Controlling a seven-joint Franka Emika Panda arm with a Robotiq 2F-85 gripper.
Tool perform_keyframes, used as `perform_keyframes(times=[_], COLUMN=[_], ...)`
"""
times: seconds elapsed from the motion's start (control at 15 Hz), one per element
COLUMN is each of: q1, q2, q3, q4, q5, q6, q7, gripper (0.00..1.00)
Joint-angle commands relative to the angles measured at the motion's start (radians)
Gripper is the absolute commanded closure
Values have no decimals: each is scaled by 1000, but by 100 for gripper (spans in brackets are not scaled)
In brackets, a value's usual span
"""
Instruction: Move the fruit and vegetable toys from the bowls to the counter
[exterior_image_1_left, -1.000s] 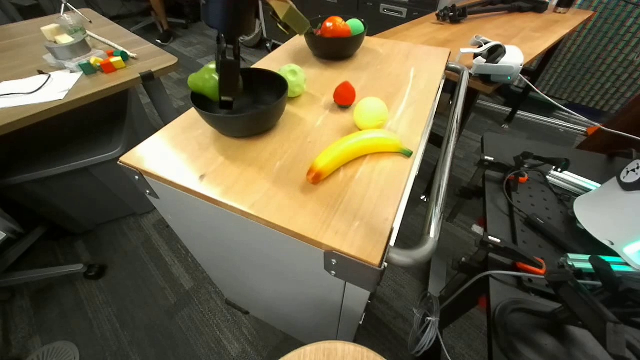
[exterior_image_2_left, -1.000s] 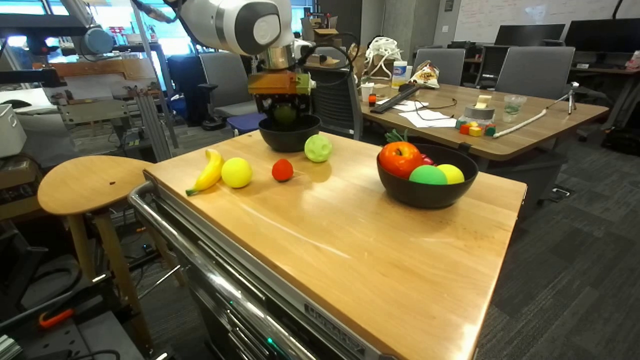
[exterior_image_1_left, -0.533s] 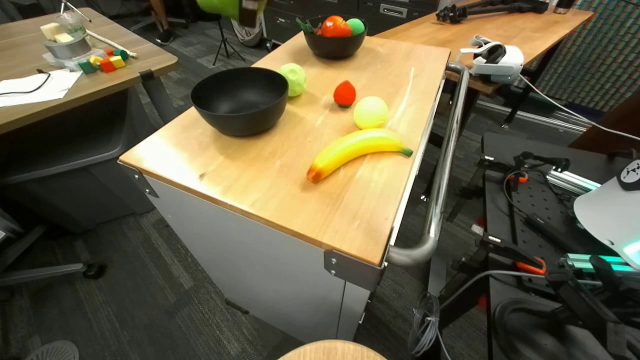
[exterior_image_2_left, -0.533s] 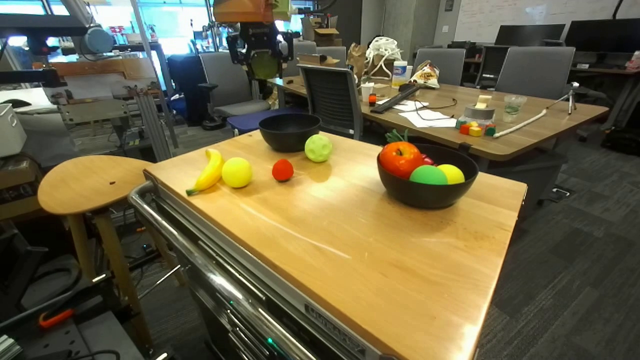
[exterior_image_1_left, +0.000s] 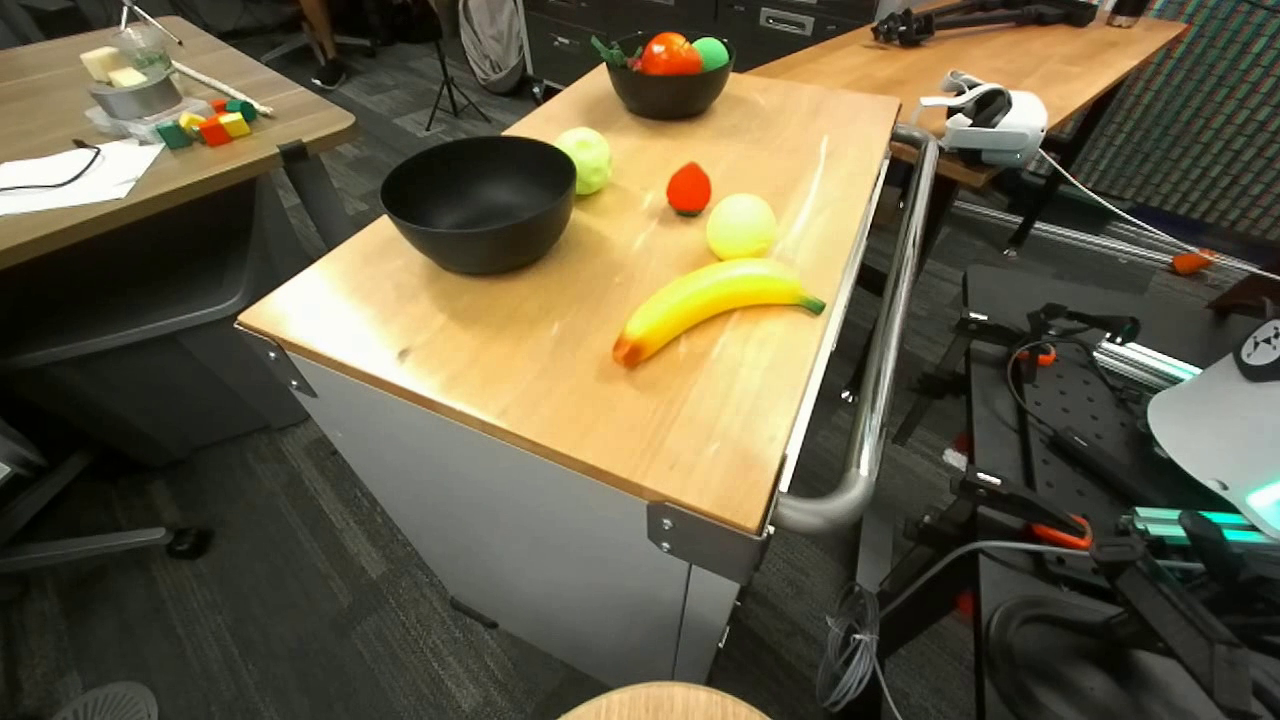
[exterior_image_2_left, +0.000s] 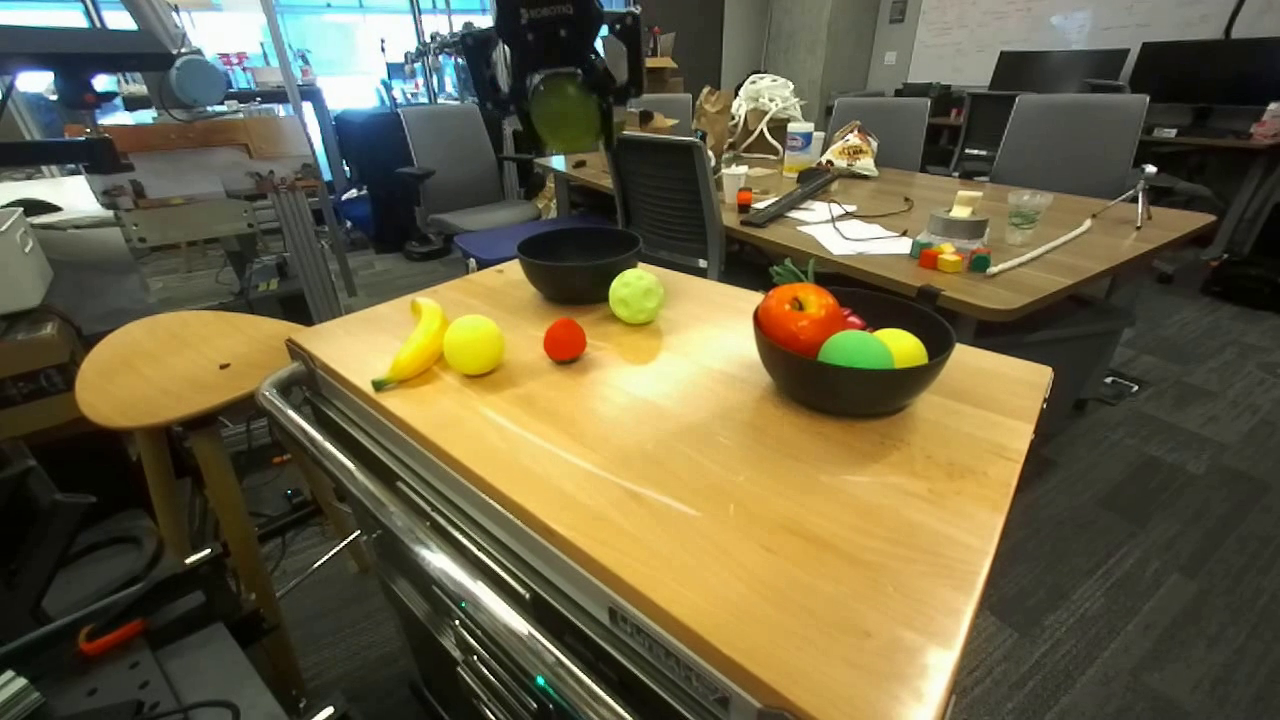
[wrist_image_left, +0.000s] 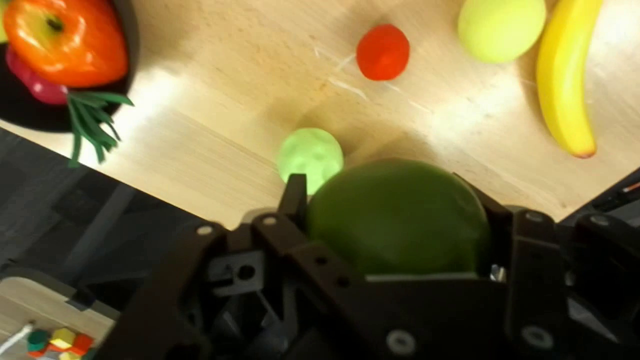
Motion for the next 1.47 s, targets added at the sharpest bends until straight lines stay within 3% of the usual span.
perform_keyframes(times=[0.0, 0.27, 0.47, 0.87, 1.33, 1.4], q1=[-2, 18, 26, 5, -9, -11], q2=[-56, -12, 30, 105, 213, 222], q3=[-66, -90, -90, -96, -90, -85], q4=[-187, -348, -391, -365, -324, -311], q5=[-21, -21, -41, -125, -109, -100], q6=[202, 444, 546, 615, 659, 649], q7=[-30, -78, -112, -132, -209, -218], gripper=[58, 58, 58, 58, 58, 54])
